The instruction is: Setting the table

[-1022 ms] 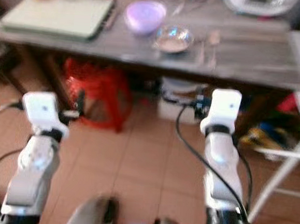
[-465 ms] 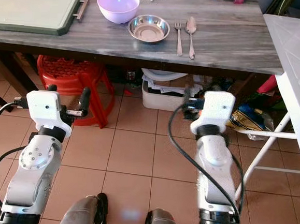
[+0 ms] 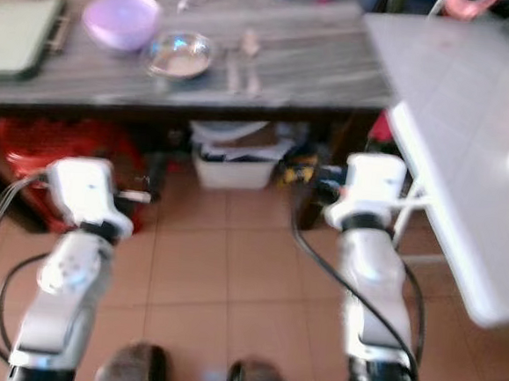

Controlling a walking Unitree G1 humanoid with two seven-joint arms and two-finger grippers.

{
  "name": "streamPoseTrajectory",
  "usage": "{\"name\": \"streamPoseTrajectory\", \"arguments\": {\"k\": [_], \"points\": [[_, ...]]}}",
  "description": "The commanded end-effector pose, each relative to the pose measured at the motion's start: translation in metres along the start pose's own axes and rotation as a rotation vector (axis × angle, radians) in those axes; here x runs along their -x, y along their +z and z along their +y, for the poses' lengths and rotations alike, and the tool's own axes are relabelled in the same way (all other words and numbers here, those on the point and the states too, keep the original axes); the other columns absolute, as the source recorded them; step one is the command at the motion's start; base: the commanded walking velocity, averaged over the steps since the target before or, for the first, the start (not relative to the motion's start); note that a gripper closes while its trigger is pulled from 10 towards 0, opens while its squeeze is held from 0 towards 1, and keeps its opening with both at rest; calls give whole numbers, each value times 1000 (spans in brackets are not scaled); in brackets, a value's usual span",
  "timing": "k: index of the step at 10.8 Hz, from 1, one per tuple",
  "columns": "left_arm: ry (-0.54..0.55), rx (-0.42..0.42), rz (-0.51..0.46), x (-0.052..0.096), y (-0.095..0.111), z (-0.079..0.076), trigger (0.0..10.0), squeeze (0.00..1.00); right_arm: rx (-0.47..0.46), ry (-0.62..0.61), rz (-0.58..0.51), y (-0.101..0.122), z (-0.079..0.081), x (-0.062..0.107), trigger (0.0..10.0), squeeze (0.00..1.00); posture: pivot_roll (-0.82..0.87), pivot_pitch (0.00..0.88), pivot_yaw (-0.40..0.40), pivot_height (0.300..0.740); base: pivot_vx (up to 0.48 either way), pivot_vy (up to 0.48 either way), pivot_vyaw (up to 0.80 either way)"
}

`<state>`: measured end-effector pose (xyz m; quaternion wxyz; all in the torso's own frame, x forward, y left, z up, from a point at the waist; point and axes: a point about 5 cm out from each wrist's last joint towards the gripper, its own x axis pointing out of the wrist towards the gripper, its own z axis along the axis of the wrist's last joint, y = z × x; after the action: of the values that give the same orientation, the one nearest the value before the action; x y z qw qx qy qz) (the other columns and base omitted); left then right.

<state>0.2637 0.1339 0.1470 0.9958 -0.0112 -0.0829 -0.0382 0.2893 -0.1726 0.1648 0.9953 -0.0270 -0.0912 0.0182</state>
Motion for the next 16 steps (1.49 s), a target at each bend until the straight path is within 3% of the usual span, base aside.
{"name": "streamPoseTrajectory", "arguments": {"k": [1, 7, 11, 13, 16], "points": [[28, -9, 7, 3, -2, 9, 10000, 0, -13, 41, -1, 0, 10, -1, 10000, 0, -37, 193, -31, 740, 274, -390, 0], [18, -14, 9, 3, -2, 9, 10000, 0, -22, 55, 7, -2, 12, -2, 10000, 0, -32, 196, -25, 740, 284, -372, 0], [50, -26, 18, 3, -3, 11, 10000, 0, -25, 61, 17, -4, 13, -2, 10000, 0, -31, 200, -26, 740, 0, 0, 0], [132, -46, 59, 1, -8, 17, 10000, 0, -22, 66, 19, -4, 13, -3, 10000, 0, -32, 207, -28, 740, 0, 0, 0], [124, -47, 60, 2, -8, 17, 10000, 0, -17, 76, 18, -5, 15, -3, 10000, 0, -31, 209, -27, 740, -177, 0, 0]]}}
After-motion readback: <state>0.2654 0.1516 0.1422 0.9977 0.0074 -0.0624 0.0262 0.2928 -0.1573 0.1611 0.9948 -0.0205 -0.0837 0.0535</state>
